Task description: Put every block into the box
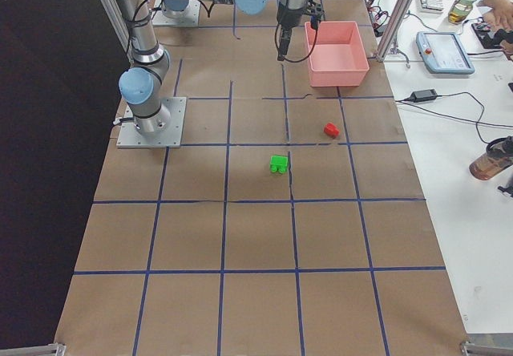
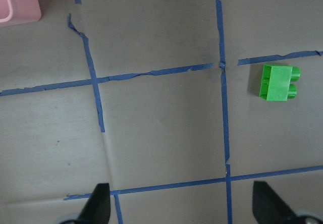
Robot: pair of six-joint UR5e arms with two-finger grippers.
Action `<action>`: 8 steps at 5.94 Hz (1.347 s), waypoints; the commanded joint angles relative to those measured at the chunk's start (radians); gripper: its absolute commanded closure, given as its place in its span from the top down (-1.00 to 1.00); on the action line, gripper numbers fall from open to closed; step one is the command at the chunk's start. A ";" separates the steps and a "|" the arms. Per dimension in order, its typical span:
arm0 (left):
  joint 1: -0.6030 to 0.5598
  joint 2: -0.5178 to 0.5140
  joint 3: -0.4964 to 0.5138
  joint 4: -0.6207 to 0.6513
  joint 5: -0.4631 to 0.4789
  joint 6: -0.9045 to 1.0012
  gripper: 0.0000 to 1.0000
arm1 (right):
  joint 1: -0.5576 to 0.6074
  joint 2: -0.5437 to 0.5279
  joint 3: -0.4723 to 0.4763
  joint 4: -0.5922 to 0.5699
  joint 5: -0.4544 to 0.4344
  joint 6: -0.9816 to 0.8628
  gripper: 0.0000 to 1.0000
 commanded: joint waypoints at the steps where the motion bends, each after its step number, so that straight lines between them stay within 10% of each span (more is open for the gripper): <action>1: 0.098 -0.108 -0.054 0.257 0.002 0.219 0.97 | -0.155 0.019 0.005 -0.016 -0.030 -0.158 0.99; 4: 0.168 -0.156 -0.179 0.396 0.034 0.282 0.92 | -0.231 0.154 0.024 -0.167 -0.038 -0.282 0.99; 8: 0.217 -0.189 -0.332 0.577 0.045 0.307 0.91 | -0.274 0.291 0.270 -0.599 -0.029 -0.345 0.99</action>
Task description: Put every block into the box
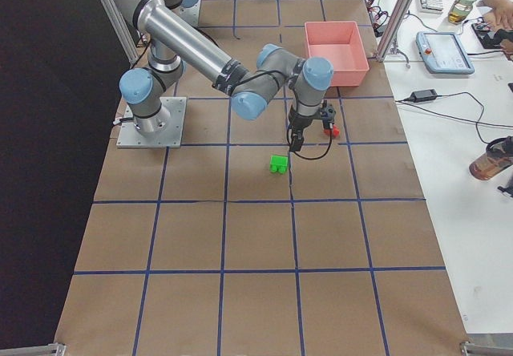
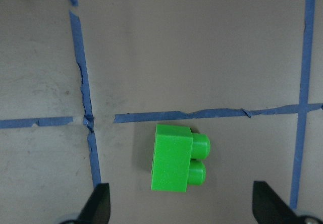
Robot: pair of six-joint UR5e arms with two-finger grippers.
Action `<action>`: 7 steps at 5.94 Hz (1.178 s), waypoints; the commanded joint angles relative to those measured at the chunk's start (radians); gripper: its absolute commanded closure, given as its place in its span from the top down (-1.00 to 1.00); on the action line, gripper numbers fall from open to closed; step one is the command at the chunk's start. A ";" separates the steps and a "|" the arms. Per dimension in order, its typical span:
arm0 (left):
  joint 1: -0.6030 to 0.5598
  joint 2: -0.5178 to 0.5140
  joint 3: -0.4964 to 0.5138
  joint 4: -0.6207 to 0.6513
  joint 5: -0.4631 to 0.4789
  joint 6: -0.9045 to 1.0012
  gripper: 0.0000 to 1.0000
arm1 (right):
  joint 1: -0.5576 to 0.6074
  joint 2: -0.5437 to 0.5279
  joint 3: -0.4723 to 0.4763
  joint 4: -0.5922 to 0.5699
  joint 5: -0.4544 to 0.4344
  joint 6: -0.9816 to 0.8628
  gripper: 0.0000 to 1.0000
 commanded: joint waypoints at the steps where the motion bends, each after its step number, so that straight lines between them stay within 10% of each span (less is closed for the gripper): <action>1: 0.003 -0.030 0.008 0.010 0.037 0.002 0.76 | -0.003 0.063 0.114 -0.175 0.004 -0.005 0.99; 4: -0.002 -0.009 0.008 -0.002 0.028 -0.003 -1.00 | -0.043 0.072 0.176 -0.231 -0.007 -0.034 0.99; 7: -0.086 0.043 0.147 -0.222 -0.036 -0.212 -1.00 | -0.043 0.074 0.187 -0.232 -0.004 -0.016 0.61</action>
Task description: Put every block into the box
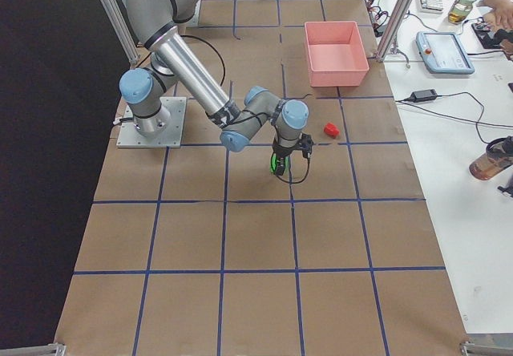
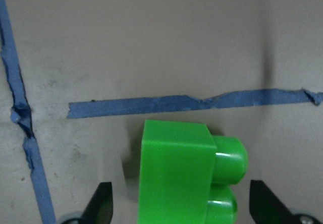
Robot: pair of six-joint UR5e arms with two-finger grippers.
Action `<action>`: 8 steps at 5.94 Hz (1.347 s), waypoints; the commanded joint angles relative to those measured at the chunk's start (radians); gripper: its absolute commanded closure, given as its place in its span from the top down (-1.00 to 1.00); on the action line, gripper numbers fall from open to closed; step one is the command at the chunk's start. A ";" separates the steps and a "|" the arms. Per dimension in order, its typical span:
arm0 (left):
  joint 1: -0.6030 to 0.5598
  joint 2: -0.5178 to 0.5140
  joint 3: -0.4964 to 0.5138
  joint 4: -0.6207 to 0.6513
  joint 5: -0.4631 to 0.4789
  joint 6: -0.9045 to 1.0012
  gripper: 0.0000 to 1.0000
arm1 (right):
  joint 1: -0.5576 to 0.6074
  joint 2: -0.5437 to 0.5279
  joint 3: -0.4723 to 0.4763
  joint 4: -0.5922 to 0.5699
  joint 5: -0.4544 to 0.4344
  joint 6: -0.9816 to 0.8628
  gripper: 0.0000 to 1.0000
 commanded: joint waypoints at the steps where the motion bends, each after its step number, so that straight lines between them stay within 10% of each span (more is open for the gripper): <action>1: -0.068 0.039 0.087 -0.130 -0.060 -0.164 -1.00 | -0.001 0.000 0.000 0.000 -0.001 0.006 0.20; 5: -0.491 -0.055 0.432 -0.248 -0.100 -0.839 -1.00 | 0.000 -0.009 -0.009 -0.068 0.015 0.021 -0.07; 7: -0.651 -0.187 0.670 -0.302 -0.169 -1.180 -1.00 | 0.000 -0.012 -0.009 -0.066 0.004 0.021 -0.81; 8: -0.700 -0.226 0.709 -0.281 -0.184 -1.312 -1.00 | 0.000 -0.012 -0.016 -0.066 0.011 0.021 -0.87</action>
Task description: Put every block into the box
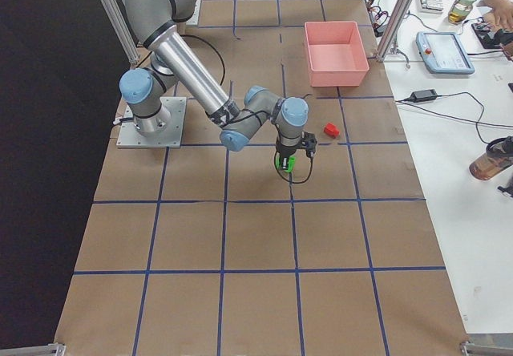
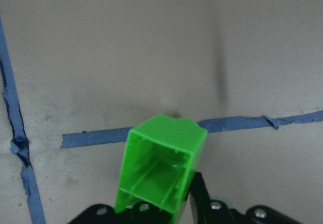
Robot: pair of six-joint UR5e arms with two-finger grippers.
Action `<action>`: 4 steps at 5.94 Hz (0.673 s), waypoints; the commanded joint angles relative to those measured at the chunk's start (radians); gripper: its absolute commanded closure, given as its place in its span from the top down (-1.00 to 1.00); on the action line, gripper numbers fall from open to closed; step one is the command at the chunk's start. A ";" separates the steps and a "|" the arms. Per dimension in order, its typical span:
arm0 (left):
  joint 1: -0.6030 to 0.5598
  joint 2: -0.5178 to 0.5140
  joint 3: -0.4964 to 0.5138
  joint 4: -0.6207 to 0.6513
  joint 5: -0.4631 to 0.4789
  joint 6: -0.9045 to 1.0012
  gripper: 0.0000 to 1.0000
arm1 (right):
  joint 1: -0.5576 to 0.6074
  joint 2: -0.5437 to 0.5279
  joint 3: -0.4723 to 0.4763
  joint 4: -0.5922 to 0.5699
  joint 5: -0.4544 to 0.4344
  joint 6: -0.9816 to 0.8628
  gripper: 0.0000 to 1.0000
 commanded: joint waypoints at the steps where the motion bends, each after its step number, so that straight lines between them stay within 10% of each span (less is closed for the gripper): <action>1: -0.100 -0.091 0.063 0.127 -0.041 -0.158 -1.00 | 0.002 -0.002 -0.031 0.001 -0.003 0.000 -0.87; 2: -0.119 -0.117 0.060 0.165 -0.123 -0.202 -0.71 | 0.008 -0.021 -0.075 0.017 -0.006 0.000 -0.87; 3: -0.125 -0.122 0.049 0.163 -0.127 -0.198 0.96 | 0.014 -0.024 -0.109 0.021 -0.006 0.000 -0.85; 4: -0.134 -0.122 0.054 0.163 -0.116 -0.201 0.98 | 0.035 -0.042 -0.155 0.056 0.000 0.000 -0.84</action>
